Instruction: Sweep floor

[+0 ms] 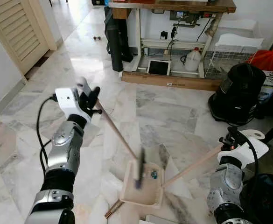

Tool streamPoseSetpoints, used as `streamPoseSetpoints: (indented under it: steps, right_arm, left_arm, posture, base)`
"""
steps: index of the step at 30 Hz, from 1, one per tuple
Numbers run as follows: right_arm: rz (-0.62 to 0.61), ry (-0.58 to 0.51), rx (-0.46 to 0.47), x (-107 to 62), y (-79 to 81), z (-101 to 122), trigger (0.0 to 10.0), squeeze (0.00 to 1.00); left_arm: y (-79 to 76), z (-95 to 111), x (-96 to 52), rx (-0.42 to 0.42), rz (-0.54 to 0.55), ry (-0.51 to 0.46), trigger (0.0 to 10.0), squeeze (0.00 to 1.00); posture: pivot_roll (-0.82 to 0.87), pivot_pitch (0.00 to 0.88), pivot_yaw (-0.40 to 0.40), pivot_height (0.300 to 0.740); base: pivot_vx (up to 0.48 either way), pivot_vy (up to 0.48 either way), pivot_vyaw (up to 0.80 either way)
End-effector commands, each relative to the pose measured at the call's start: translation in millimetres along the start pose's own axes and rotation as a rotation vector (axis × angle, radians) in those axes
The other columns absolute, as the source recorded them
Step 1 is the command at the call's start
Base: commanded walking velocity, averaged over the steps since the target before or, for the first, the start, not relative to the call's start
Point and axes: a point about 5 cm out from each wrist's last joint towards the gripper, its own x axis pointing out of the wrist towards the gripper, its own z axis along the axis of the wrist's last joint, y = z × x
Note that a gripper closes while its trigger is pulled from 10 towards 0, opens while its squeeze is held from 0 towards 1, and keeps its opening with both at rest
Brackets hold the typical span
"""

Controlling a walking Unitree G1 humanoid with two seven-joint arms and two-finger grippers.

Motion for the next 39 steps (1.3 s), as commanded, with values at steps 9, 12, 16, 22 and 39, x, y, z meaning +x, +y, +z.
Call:
streamPoseSetpoints:
  steps: [9,12,16,22,39]
  right_arm:
    - [0.038,-0.080,0.015,5.9,9.6,18.2,10.0,0.00]
    - [0.046,-0.081,0.007,4.1,9.9,18.0,10.0,0.00]
    - [0.064,-0.085,-0.013,2.7,11.7,19.1,10.0,0.00]
    - [0.093,-0.110,-0.058,4.9,10.2,26.5,10.0,0.00]
    - [0.118,-0.145,-0.122,0.6,11.7,34.4,10.0,0.00]
  left_arm:
    - [-2.2,12.1,1.6,0.028,0.050,-0.097,10.0,0.00]
    - [-3.3,7.7,-0.9,0.056,0.036,-0.081,10.0,0.00]
    - [-14.5,-8.0,-10.4,0.126,-0.065,-0.017,10.0,0.00]
    - [-24.2,-19.2,-17.8,0.171,-0.160,0.030,10.0,0.00]
    - [-33.5,-41.0,-22.1,0.114,-0.096,0.076,10.0,0.00]
  posture:
    - [0.10,0.028,0.010,0.740]
    - [0.10,0.025,0.006,0.740]
    - [0.10,0.016,-0.003,0.740]
    - [0.09,0.000,-0.006,0.740]
    - [0.07,0.000,0.004,0.740]
  base:
    - [0.000,0.000,0.00]
    - [0.000,0.000,0.00]
    - [0.000,0.000,0.00]
    - [0.000,0.000,0.00]
    - [0.000,0.000,0.00]
